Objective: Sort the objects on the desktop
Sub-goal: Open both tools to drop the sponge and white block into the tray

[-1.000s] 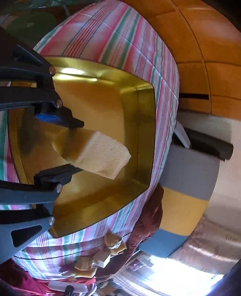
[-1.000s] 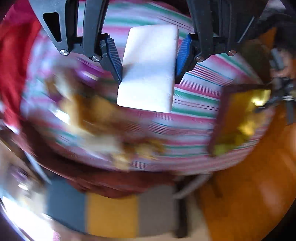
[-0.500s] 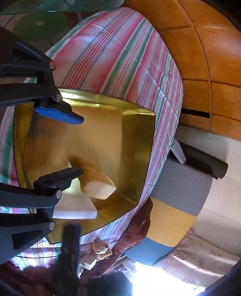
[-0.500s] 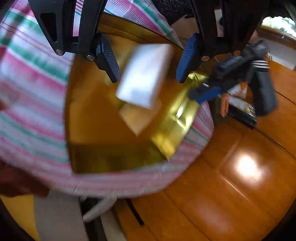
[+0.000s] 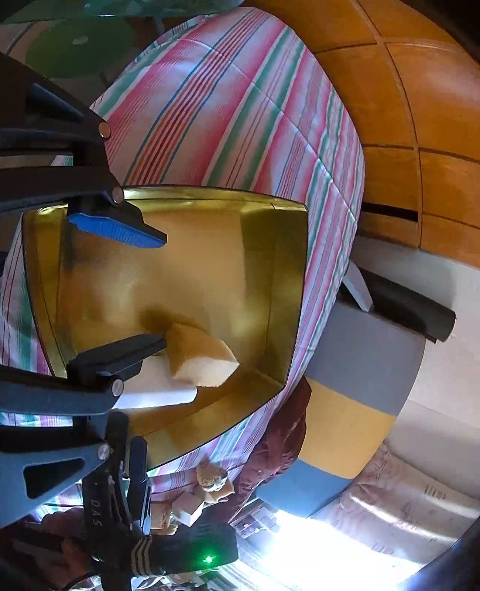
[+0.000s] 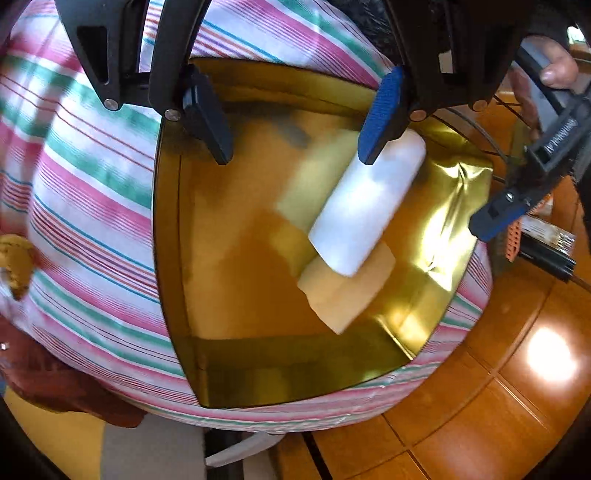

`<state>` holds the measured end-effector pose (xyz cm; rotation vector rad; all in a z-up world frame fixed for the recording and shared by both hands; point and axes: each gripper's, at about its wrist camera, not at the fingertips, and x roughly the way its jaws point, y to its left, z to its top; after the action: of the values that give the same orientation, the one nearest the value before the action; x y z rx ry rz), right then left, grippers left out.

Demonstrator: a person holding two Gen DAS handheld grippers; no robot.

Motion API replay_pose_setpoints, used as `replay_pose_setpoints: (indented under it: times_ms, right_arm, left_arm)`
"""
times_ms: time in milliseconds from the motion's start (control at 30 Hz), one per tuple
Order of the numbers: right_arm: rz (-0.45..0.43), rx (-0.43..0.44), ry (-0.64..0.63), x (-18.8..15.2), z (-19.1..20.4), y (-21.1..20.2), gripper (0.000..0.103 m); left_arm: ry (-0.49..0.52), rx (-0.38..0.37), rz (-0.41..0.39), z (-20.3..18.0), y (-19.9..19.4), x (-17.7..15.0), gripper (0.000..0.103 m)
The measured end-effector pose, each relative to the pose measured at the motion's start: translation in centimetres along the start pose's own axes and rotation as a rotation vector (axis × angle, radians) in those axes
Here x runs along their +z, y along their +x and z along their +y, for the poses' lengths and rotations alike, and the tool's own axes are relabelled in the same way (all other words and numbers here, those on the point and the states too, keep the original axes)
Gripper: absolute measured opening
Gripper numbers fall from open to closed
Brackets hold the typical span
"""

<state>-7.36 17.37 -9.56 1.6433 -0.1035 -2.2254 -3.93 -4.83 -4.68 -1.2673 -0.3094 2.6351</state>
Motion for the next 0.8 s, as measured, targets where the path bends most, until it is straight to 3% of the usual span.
replay_pose_setpoints:
  times_ms: [467, 533, 600, 700, 800]
  right_arm:
    - [-0.023, -0.121, 0.043, -2.7, -1.7, -1.7, 0.071]
    - [-0.041, -0.117, 0.048, -3.6, -1.9, -2.1, 0.072]
    - [-0.084, -0.086, 0.051, -4.1, -2.4, -3.0, 0.081]
    - [-0.224, -0.005, 0.068, -4.4, -2.8, -5.3, 0.089]
    - [-0.328, -0.001, 0.082, -4.9, -3.8, -7.8, 0.094]
  left_arm:
    - [0.079, -0.047, -0.025, -3.9, -1.1, 0.5, 0.05]
    - [0.094, -0.065, -0.028, -4.8, -1.2, 0.5, 0.054]
    - [0.105, -0.097, -0.03, -5.7, -1.3, 0.6, 0.057]
    - [0.118, -0.136, -0.032, -7.1, -1.5, 0.8, 0.06]
    - [0.134, -0.153, -0.029, -8.5, -1.5, 1.0, 0.064]
